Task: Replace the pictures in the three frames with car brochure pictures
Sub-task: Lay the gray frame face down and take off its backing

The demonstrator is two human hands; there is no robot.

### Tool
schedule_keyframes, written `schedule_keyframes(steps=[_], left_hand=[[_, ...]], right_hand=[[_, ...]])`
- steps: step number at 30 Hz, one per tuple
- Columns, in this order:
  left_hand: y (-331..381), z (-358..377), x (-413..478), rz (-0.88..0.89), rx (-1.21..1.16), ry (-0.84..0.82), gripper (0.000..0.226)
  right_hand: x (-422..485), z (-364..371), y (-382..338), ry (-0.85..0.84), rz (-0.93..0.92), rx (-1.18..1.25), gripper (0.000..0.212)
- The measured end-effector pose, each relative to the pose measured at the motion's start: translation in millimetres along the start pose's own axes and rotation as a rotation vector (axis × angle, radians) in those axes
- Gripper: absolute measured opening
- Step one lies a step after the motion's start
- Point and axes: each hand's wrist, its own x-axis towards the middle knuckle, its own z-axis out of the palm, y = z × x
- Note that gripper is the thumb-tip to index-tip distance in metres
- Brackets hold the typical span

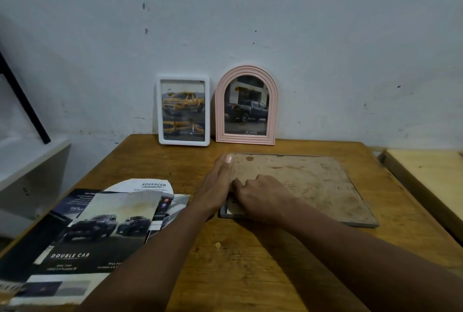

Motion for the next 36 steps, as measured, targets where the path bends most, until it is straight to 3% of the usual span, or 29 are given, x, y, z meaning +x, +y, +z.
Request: schedule_keyframes(steps=[7, 16, 19, 26, 29, 33, 36], left_hand=[[0.7, -9.4, 8.4, -0.110, -0.158, -0.091, 0.113], [-6.6, -5.7, 10.2, -0.052, -0.021, -0.031, 0.082], [-3.8, -1.3, 5.4, -0.028, 0.138, -0.055, 0.091], [-1.2, 9.8, 6.5, -0.018, 0.411, -0.052, 0.073], [-9.6, 18.2, 8.9, 0.127, 0.762, 0.004, 0.067], [-6.2, 21.3, 15.3, 0.220, 1.087, -0.024, 0.088], [-1.4, 22.1, 16.7, 0.212, 1.168, -0.033, 0.105]], right_hand=[[0.8, -12.6, -1.6, 0.044, -0.026, -0.014, 0.053], [-5.3, -23.1, 7.5, 0.127, 0.032, 0.034, 0.059], [-5.3, -26.2, 15.4, 0.143, 0.051, 0.029, 0.055], [-5.0, -27.3, 31.2, 0.205, 0.065, 0.027, 0.047], [-5.2, -27.4, 35.3, 0.193, 0.082, 0.034, 0.046], [-2.6, -29.0, 36.9, 0.193, 0.072, -0.004, 0.043], [-2.7, -27.3, 35.0, 0.174, 0.062, -0.027, 0.045]])
